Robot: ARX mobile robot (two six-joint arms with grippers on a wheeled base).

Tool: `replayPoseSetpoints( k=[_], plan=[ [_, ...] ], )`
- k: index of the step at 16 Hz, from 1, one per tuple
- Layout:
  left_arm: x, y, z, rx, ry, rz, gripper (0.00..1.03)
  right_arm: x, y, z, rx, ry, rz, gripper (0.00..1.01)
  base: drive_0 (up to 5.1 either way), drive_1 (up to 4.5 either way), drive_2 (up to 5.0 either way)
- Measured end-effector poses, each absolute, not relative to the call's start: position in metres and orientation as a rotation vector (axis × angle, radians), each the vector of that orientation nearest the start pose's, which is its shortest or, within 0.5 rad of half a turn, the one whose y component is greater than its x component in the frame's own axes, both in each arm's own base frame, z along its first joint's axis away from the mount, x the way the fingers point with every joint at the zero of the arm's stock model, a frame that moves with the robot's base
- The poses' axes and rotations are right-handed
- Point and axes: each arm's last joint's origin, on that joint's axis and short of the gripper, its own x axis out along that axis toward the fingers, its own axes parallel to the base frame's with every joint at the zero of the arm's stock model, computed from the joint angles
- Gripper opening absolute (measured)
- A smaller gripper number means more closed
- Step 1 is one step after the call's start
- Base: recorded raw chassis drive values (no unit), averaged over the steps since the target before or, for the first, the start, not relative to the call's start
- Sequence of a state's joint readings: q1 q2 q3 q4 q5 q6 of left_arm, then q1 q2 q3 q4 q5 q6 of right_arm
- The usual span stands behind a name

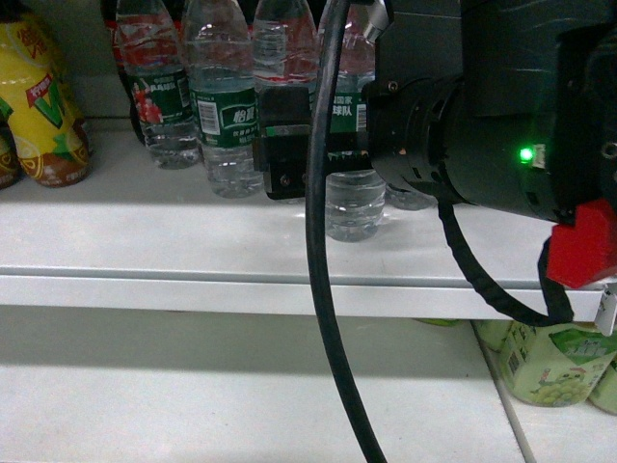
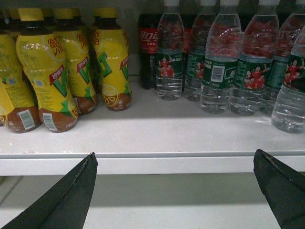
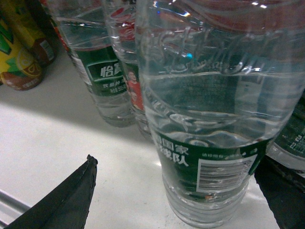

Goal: Move water from second to third shelf

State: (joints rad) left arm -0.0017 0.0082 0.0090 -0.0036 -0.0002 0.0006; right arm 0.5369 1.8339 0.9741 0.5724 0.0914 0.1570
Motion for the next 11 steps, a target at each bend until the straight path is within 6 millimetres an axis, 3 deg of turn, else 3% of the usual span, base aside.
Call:
replayPoseSetpoints(
  k=[9,11],
  plan=[
    [0.098,0.000,0.166,0.001,0.002,-0.002,0.98,0.365,0.209,0.182,0.062,0.325,0.263,0.98,0.0,0.00,0.0],
    [0.098,0.000,0.166,0.001,0.002,-0.002,0.98,0.365,0.209,0.183,0.068,0.313,0.258,0.77,0.0,0.00,0.0]
  ],
)
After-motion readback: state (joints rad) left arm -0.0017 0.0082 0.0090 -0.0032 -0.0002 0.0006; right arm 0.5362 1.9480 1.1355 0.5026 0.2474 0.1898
